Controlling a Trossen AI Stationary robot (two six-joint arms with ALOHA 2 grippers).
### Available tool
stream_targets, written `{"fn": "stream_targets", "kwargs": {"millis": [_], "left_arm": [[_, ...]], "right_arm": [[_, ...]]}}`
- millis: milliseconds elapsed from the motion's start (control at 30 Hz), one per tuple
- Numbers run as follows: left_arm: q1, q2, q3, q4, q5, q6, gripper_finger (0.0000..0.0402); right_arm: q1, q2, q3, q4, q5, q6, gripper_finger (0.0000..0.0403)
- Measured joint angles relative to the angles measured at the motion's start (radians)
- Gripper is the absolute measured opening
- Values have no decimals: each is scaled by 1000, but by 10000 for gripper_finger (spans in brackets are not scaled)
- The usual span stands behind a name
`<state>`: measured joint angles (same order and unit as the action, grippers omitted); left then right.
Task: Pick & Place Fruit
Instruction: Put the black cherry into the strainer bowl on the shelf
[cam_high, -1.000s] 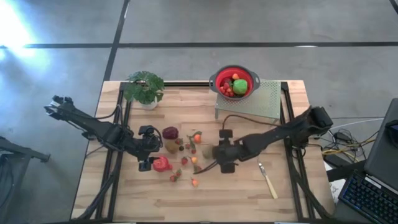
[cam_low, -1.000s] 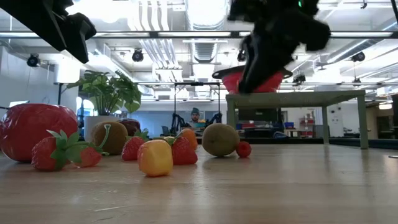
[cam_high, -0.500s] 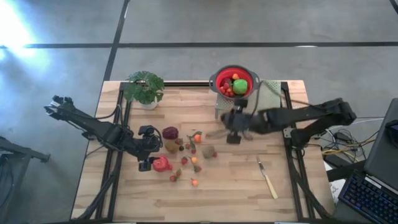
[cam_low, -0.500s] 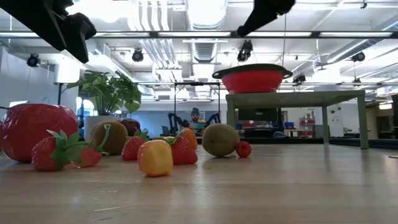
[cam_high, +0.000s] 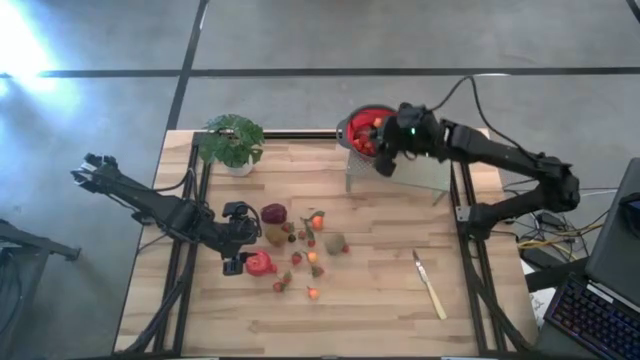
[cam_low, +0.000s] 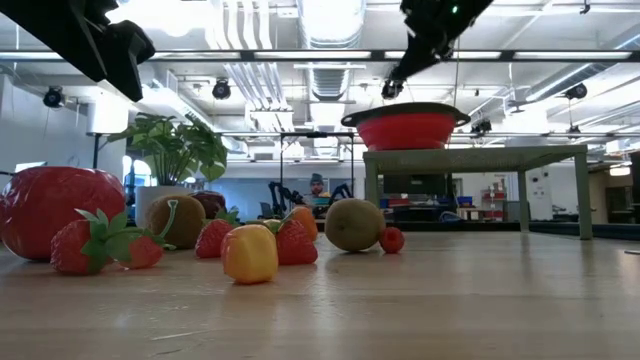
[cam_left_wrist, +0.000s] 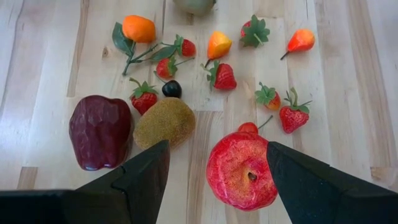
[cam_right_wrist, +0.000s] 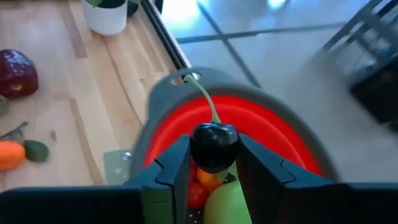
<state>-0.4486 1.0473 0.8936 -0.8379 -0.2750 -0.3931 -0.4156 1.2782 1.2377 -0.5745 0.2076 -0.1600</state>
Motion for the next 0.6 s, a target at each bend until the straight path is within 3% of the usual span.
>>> {"fn": "stream_targets", "kwargs": {"millis": [333,600], "left_arm": [[0,0,0,0,0,0,273],[0,0,0,0,0,0,273]], "right_arm": [[-207,116,10,37,-204,2,103],[-255,212,62,29,-217,-12,118]]}}
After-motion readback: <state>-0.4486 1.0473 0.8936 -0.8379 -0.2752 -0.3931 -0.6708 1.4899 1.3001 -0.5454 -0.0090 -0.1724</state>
